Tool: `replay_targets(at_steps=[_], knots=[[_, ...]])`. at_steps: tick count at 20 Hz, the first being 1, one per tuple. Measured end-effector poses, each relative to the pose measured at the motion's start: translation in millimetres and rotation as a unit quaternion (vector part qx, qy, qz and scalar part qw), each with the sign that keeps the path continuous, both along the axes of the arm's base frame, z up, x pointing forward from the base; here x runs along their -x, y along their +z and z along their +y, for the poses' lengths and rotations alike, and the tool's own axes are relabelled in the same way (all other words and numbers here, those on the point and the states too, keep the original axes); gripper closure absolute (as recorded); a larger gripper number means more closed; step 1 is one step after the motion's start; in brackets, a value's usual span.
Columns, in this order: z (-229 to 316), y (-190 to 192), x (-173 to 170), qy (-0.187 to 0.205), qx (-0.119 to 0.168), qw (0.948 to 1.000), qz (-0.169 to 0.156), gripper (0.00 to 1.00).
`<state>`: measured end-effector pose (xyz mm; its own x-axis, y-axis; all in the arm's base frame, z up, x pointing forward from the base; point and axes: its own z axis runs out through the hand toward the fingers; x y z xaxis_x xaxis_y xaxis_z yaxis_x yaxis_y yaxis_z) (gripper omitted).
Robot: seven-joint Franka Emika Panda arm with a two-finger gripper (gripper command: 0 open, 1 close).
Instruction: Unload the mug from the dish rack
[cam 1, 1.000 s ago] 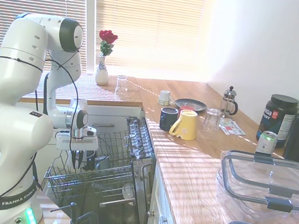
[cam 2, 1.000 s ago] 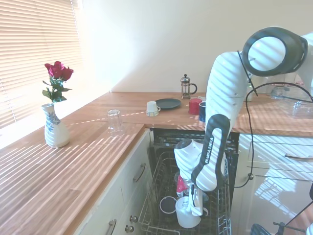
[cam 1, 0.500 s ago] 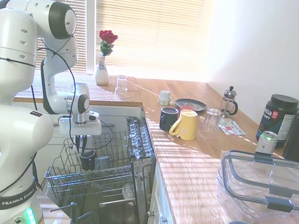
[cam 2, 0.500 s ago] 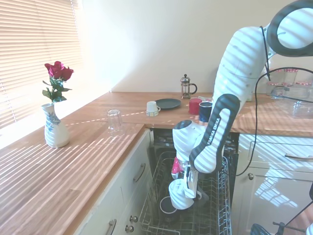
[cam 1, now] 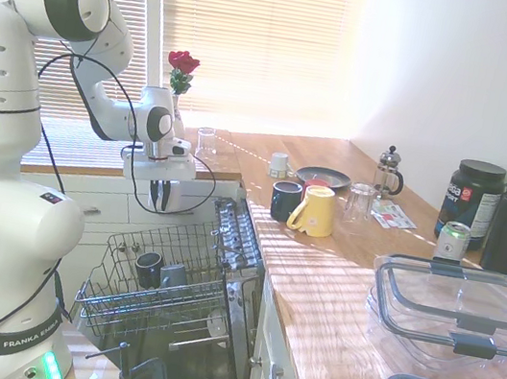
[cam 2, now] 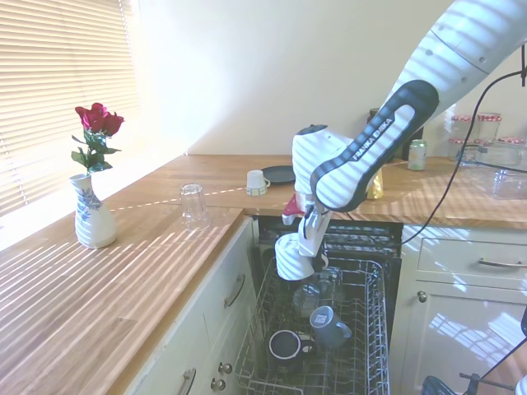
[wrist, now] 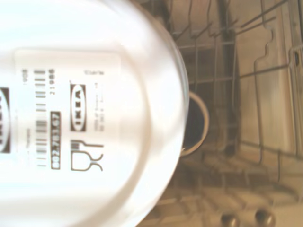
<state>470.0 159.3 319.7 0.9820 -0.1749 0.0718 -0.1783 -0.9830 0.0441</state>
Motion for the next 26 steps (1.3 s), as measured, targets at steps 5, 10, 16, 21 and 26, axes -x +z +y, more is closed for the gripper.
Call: replay_targets(at_steps=[5,10,16,21,26], knots=[[-58.3,41.1,-35.3,-0.053,-0.021,0.9983,-0.014,1.0],[-86.2,71.6,-68.5,-0.089,-0.026,0.9956,-0.014,1.0],[-127.7,60.2,-111.0,-0.13,-0.022,0.9913,-0.001,1.0],[-159.1,49.6,-130.8,-0.157,-0.027,0.9873,0.004,1.0],[-177.8,39.2,-140.2,-0.172,-0.025,0.9846,0.013,1.0]])
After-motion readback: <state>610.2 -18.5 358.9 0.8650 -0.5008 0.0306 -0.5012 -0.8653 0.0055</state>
